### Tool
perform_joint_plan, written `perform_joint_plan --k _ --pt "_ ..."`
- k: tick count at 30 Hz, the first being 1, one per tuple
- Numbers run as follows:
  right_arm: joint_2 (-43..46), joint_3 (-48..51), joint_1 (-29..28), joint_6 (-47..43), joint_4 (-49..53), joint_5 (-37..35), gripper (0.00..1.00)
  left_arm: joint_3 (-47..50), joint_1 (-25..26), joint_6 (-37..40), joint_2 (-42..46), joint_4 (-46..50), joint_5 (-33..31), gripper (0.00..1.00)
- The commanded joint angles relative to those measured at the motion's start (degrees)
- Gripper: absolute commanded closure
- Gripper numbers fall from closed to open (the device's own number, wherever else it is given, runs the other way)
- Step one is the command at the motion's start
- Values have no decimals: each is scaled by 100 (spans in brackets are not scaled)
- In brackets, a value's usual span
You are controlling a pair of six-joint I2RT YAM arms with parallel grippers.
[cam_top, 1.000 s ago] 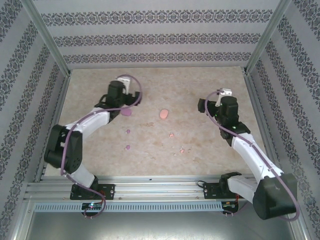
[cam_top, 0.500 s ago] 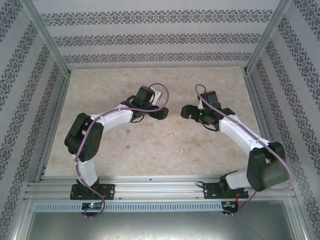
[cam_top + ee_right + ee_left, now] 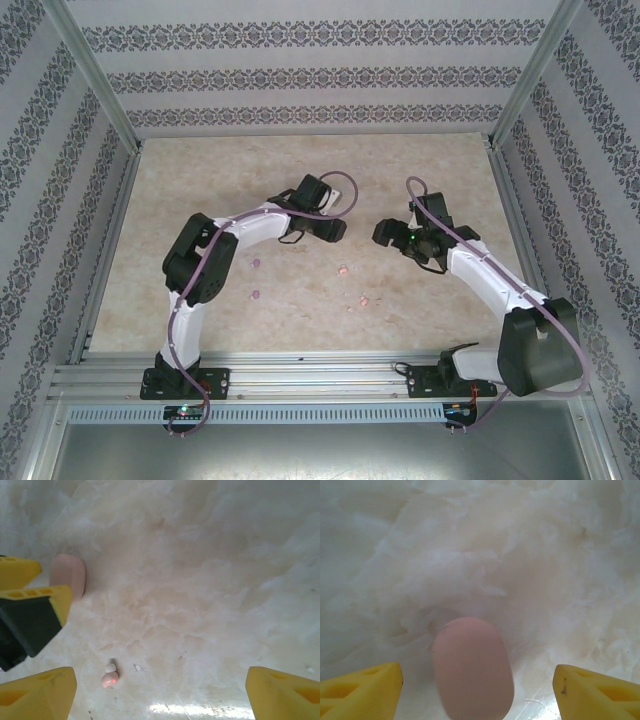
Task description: Insert the wireless bluetooth earbuds into the charging case
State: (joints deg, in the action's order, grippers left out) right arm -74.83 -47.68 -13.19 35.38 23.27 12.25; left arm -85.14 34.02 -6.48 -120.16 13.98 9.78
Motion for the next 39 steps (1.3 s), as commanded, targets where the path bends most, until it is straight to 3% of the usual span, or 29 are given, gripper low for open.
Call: perform_joint_plan --k 1,12,25,29,33,39 --pt "175 70 114 -30 220 205 13 -235 96 172 -202 336 -345 22" --pt "447 181 326 -71 315 304 12 -417 153 270 -551 607 -555 24" --pt "539 34 348 -63 437 427 12 6 193 938 -260 730 -117 49" --pt "479 -193 345 -183 519 828 12 226 186 1241 -39 663 116 59" --pt "506 -355 294 -278 538 1189 12 412 175 1505 202 615 290 63" --pt "793 -130 79 128 168 872 16 646 158 1789 678 604 712 65"
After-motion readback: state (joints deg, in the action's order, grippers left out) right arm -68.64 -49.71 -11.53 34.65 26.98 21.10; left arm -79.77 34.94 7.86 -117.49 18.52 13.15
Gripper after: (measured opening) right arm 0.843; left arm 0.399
